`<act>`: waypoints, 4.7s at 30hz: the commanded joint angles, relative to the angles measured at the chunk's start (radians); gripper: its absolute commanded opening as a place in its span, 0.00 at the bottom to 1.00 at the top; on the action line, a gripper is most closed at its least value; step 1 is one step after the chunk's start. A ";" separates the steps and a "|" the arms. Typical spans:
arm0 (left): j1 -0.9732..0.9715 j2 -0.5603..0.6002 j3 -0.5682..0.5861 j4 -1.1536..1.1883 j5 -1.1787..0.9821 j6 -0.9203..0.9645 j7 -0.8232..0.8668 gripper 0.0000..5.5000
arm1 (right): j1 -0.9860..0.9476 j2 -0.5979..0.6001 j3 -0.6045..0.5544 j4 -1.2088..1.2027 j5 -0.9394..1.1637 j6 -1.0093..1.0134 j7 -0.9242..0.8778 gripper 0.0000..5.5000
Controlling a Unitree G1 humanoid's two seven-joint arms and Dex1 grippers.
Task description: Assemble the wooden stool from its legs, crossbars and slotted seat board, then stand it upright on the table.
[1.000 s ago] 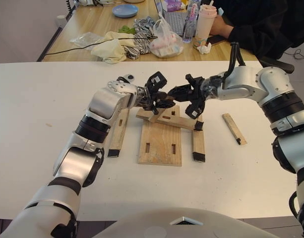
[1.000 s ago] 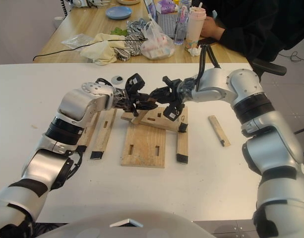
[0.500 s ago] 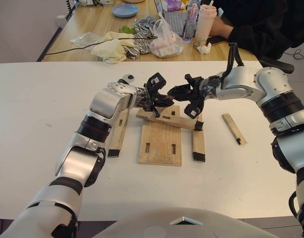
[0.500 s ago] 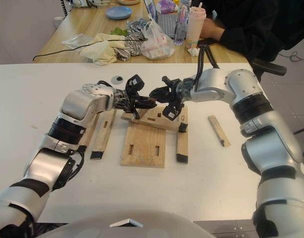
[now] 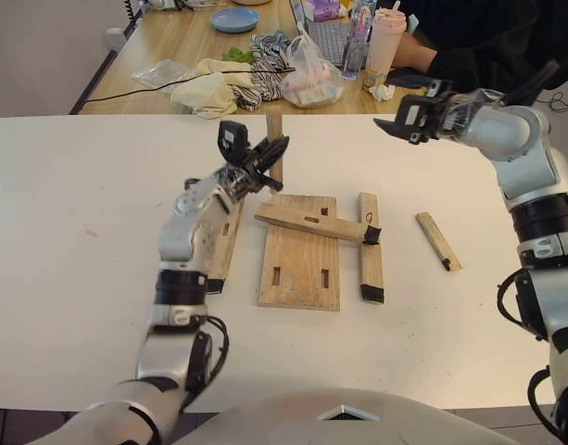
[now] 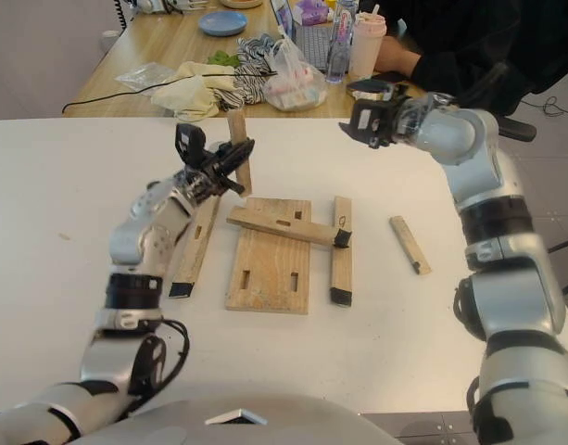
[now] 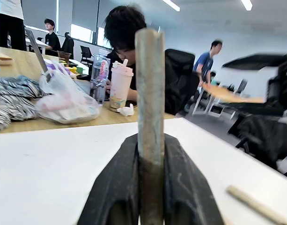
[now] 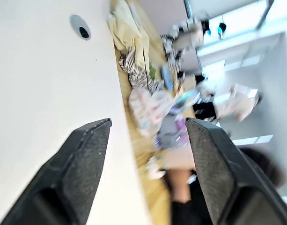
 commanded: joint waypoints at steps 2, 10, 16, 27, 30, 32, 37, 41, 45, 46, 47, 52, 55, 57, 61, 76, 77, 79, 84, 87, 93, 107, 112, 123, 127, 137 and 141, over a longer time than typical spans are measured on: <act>0.065 0.068 0.015 -0.130 -0.279 0.154 -0.286 0.07 | 0.112 0.092 -0.145 -0.295 0.628 0.643 0.342 0.53; 0.042 0.242 -0.035 -0.229 -0.502 0.420 -0.538 0.07 | -0.074 0.055 -0.184 -0.304 1.064 1.328 0.537 0.65; 0.054 0.245 -0.061 -0.258 -0.493 0.415 -0.533 0.07 | -0.103 0.091 -0.205 -0.352 1.153 1.529 0.451 0.73; 0.094 0.190 -0.115 -0.284 -0.437 0.359 -0.433 0.07 | -0.008 0.299 -0.225 -0.496 1.104 1.540 0.076 0.57; 0.104 0.196 -0.115 -0.286 -0.436 0.352 -0.429 0.07 | -0.004 0.287 -0.224 -0.509 1.100 1.567 0.056 0.48; 0.107 0.198 -0.104 -0.286 -0.438 0.349 -0.421 0.07 | 0.002 0.278 -0.223 -0.521 1.105 1.583 0.051 0.43; 0.107 0.202 -0.098 -0.266 -0.421 0.333 -0.404 0.07 | -0.004 0.250 -0.234 -0.532 1.123 1.619 0.062 0.28; 0.110 0.204 -0.105 -0.264 -0.416 0.328 -0.405 0.07 | -0.026 0.241 -0.239 -0.520 1.128 1.625 0.064 0.22; 0.103 0.202 -0.108 -0.251 -0.412 0.323 -0.407 0.07 | -0.034 0.246 -0.242 -0.516 1.128 1.623 0.062 0.21; 0.101 0.203 -0.105 -0.247 -0.413 0.323 -0.408 0.07 | -0.035 0.249 -0.245 -0.515 1.127 1.620 0.059 0.21; 0.098 0.205 -0.101 -0.242 -0.415 0.324 -0.409 0.07 | -0.036 0.254 -0.248 -0.514 1.126 1.615 0.056 0.21; 0.081 0.212 -0.084 -0.223 -0.423 0.333 -0.406 0.19 | -0.022 0.274 -0.253 -0.506 1.100 1.546 0.044 0.15; 0.080 0.222 -0.078 -0.224 -0.434 0.348 -0.409 0.27 | -0.015 0.283 -0.258 -0.496 1.087 1.512 0.034 0.07; 0.076 0.226 -0.077 -0.222 -0.438 0.356 -0.412 0.34 | -0.013 0.288 -0.266 -0.490 1.090 1.502 0.026 0.07; 0.060 0.224 -0.073 -0.211 -0.427 0.349 -0.398 0.44 | -0.004 0.287 -0.262 -0.484 1.089 1.473 0.022 0.07; -0.040 0.255 0.166 -0.057 -0.298 0.127 -0.093 0.29 | 0.172 0.289 -0.141 -0.451 0.699 0.881 0.057 0.07; -0.053 0.252 0.137 -0.011 -0.234 0.088 -0.070 0.26 | 0.199 0.300 -0.134 -0.458 0.683 0.850 0.045 0.07; -0.069 0.241 0.061 0.072 -0.111 0.019 -0.044 0.21 | 0.255 0.318 -0.124 -0.469 0.653 0.794 0.022 0.07; -0.064 0.221 -0.039 0.137 0.011 -0.022 -0.053 0.07 | 0.302 0.372 -0.105 -0.466 0.600 0.714 -0.027 0.07; -0.056 0.249 -0.130 0.105 0.104 -0.013 -0.067 0.00 | 0.298 0.387 -0.102 -0.412 0.571 0.649 -0.025 0.07; 0.022 0.308 -0.298 0.000 0.277 0.034 -0.074 0.00 | 0.310 0.388 -0.061 -0.360 0.541 0.596 0.006 0.07; 0.186 0.251 -0.341 -0.044 0.394 0.073 0.055 0.00 | 0.301 0.267 -0.059 -0.467 0.548 0.710 0.109 0.07; 0.222 0.247 -0.328 -0.117 0.384 0.129 0.067 0.00 | 0.319 0.241 -0.051 -0.516 0.532 0.715 0.112 0.07; 0.227 0.232 -0.300 -0.189 0.369 0.197 0.101 0.00 | 0.535 0.217 0.085 -0.651 0.454 0.793 0.019 0.07; 0.203 0.220 -0.287 -0.179 0.366 0.185 0.108 0.00 | 0.543 0.209 0.128 -0.637 0.390 0.793 -0.027 0.07; 0.116 0.169 -0.269 -0.136 0.352 0.172 0.113 0.00 | 0.581 0.200 0.198 -0.614 0.334 0.783 -0.071 0.07; 0.105 0.166 -0.306 -0.104 0.373 0.201 0.102 0.00 | 0.591 0.225 0.166 -0.602 0.378 0.819 -0.087 0.07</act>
